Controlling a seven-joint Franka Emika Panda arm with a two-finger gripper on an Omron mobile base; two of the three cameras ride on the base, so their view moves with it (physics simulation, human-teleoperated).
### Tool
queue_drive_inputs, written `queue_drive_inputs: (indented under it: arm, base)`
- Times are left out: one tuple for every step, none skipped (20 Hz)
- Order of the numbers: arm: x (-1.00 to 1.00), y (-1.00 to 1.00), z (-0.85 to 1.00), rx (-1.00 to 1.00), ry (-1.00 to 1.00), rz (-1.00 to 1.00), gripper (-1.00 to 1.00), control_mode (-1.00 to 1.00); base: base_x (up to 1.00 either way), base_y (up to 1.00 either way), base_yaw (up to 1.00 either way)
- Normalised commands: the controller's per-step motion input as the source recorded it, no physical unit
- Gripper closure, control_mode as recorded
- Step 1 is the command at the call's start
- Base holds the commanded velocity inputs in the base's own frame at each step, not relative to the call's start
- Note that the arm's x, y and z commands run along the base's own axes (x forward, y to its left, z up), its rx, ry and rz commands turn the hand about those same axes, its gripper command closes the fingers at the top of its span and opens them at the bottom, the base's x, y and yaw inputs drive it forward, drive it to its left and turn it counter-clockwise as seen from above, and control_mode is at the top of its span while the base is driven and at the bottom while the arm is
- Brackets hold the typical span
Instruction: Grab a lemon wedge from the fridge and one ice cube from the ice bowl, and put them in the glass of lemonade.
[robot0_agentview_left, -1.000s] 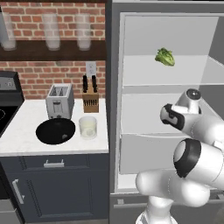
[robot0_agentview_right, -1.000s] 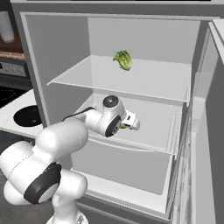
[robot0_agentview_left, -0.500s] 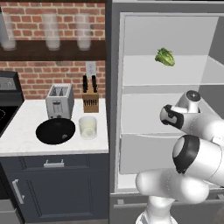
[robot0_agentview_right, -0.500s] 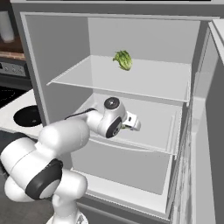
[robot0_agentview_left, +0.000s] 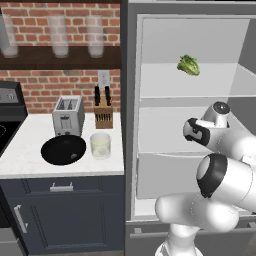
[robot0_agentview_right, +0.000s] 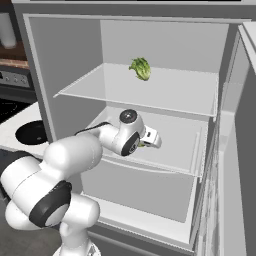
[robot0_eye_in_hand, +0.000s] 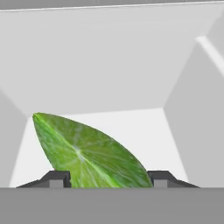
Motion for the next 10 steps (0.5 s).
queue_drive_inputs:
  arm:
    - [0.0, 0.0, 0.0, 0.0, 0.0, 0.0, 1.0, -1.0]
    - [0.0, 0.0, 0.0, 0.0, 0.0, 0.0, 1.0, -1.0]
    - [0.0, 0.0, 0.0, 0.0, 0.0, 0.0, 1.0, -1.0]
    - [0.0, 0.0, 0.0, 0.0, 0.0, 0.0, 1.0, -1.0]
    - [-0.17, 0.0, 0.0, 0.0, -0.02, 0.0, 1.0, -1.0]
    - [-0.36, 0.0, 0.0, 0.0, -0.01, 0.0, 1.0, -1.0]
    - [-0.51, 0.0, 0.0, 0.0, -0.03, 0.0, 1.0, -1.0]
    - [-0.66, 0.0, 0.0, 0.0, -0.06, 0.0, 1.0, -1.0]
    - [-0.79, 0.0, 0.0, 0.0, -0.08, 0.0, 1.0, -1.0]
    - [-0.94, 0.0, 0.0, 0.0, -0.13, 0.0, 1.0, -1.0]
  base:
    - [0.0, 0.0, 0.0]
    - [0.0, 0.0, 0.0]
    - [0.0, 0.0, 0.0]
    - [0.0, 0.0, 0.0]
    - [0.0, 0.0, 0.0]
    - [0.0, 0.0, 0.0]
    - [0.0, 0.0, 0.0]
    - [0.0, 0.0, 0.0]
    - [0.0, 0.0, 0.0]
    - [0.0, 0.0, 0.0]
